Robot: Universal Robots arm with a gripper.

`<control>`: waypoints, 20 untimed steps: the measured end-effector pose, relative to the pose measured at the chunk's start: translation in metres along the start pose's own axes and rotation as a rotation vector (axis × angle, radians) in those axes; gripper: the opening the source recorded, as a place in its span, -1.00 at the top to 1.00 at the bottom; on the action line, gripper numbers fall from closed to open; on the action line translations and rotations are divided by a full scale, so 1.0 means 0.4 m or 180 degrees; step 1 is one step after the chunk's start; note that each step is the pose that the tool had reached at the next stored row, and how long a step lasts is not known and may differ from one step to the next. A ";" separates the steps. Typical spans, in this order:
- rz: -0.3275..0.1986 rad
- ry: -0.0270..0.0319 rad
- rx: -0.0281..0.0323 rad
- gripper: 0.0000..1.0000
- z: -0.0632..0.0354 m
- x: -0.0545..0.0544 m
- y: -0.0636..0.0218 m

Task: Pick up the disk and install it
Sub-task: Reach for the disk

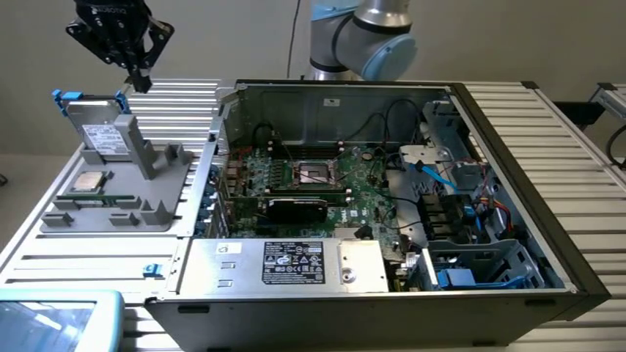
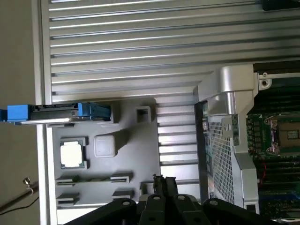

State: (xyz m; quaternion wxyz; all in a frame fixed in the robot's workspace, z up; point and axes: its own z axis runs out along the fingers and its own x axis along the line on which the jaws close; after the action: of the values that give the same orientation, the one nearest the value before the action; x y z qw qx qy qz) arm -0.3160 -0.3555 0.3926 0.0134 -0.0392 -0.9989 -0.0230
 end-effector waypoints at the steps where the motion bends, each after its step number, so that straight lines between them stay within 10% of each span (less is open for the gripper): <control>1: 0.0000 0.0004 0.0000 0.79 0.001 0.011 0.002; 20: 0.0002 0.0051 0.0004 0.79 0.008 0.187 0.066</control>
State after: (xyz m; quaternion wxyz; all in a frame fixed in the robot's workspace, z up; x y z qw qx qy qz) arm -0.3887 -0.3232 0.3926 0.0215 -0.0394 -0.9987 -0.0228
